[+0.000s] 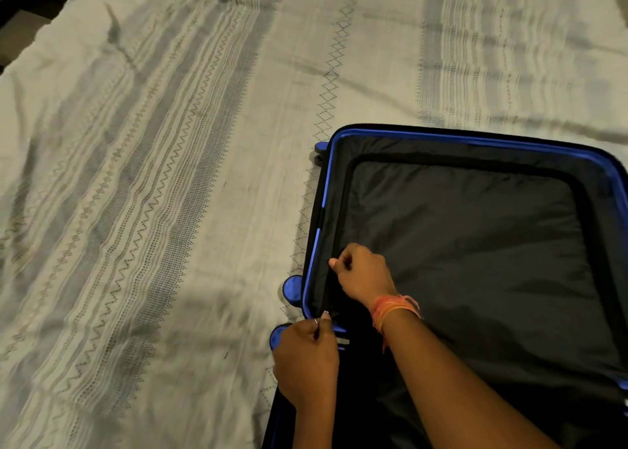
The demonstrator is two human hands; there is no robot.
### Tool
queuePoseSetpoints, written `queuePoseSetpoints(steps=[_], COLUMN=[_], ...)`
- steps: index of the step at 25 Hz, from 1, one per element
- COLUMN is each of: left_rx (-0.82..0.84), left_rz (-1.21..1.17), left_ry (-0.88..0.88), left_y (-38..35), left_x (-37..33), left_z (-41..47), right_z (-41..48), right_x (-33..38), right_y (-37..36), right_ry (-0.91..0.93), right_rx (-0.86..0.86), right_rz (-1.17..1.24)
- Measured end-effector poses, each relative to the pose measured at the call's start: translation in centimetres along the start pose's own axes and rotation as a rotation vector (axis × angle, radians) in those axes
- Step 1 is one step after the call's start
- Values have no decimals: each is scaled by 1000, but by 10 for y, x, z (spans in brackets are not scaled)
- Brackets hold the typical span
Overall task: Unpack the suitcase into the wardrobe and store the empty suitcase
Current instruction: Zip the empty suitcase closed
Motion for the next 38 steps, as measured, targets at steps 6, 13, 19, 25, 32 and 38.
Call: queuePoseSetpoints(steps=[6, 13, 19, 25, 32, 38], left_rx=[-121, -145, -191, 766, 810, 650], left_rz=[-96, 268, 424, -433, -613, -840], left_ry=[-366, -714, -1086, 56, 200, 41], left_y=[31, -46, -97, -186, -201, -84], left_x=[-74, -191, -308, -352, -311, -311], left_z=[32, 46, 31, 39, 44, -39], right_z=[-123, -119, -109, -99, -107, -108], right_x=[-35, -49, -57, -72, -65, -79], right_y=[29, 13, 8, -6, -9, -6], right_ry=[133, 120, 62, 68, 35, 12], right_rx=[-224, -128, -50, -121, -40, 326], right_rz=[-447, -593, -463, -427, -201, -249])
Point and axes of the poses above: each hand's wrist, its own z-axis towards the middle knuckle, its own y-axis out of the back of the hand, x = y × z, the point moved 9 cm from there along z, towards the middle knuckle, and after that the axes turned 12 degrees about y, right-handed, at the moved point
